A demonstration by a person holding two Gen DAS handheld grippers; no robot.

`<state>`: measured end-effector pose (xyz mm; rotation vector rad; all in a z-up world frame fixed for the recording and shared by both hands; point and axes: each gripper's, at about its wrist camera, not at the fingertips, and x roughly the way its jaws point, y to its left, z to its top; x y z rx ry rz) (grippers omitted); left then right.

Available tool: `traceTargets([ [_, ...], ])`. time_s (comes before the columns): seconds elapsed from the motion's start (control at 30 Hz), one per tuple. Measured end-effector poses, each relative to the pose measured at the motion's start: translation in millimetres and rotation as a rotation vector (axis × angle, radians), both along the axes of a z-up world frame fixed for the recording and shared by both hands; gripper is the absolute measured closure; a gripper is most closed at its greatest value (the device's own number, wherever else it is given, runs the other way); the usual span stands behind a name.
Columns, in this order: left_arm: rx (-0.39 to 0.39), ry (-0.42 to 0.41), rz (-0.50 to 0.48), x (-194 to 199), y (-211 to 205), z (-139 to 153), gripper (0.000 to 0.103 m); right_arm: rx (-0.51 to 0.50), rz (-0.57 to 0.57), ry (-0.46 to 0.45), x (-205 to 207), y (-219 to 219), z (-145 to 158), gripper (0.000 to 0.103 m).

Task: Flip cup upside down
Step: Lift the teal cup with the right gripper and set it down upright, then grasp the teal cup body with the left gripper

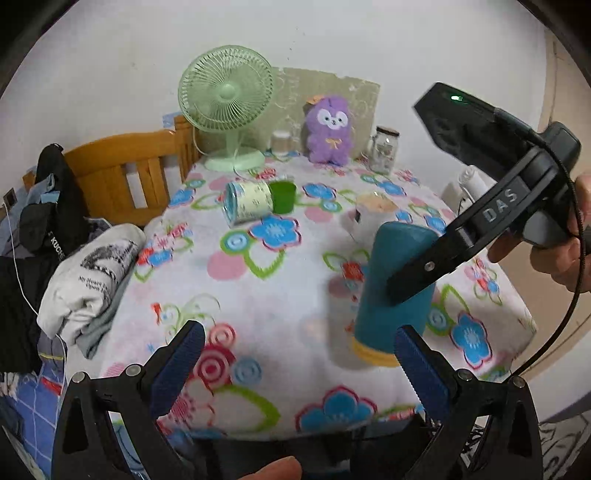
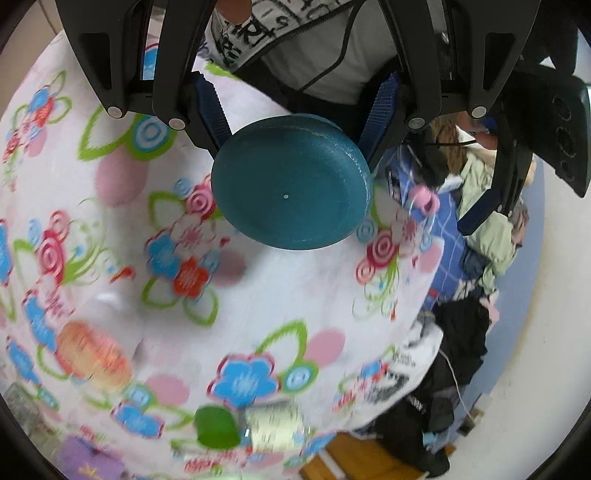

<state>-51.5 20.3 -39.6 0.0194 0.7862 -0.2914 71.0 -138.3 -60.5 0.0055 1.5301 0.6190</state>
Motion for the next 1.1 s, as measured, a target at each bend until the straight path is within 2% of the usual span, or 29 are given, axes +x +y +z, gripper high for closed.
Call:
traceTargets([
  [0.2,-0.015,0.034,-0.007,-10.7,-5.4,-10.1,0.000,0.006,-0.011,0.061,7.9,8.4,-26.7,0.034],
  [0.33,-0.028,0.040,0.009,-11.4,-4.1,-12.6,0.000,0.019,-0.019,0.059,19.2,10.9,-33.0,0.033],
  [0.47,-0.020,0.054,0.045,1.9,-3.7,-18.7,0.000,0.000,-0.012,0.015,27.4,15.2,-35.2,0.032],
  [0.63,-0.016,0.096,0.070,22.2,-5.2,-30.1,0.000,-0.029,0.001,-0.045,30.6,18.4,-34.0,0.017],
  [0.83,-0.031,0.125,0.077,40.2,-8.7,-33.0,0.000,-0.012,-0.022,-0.088,31.3,6.6,-26.5,0.016],
  [1.1,-0.055,0.167,0.075,67.2,-24.5,-29.2,0.000,0.051,-0.087,-0.112,24.4,-30.1,-18.1,0.016],
])
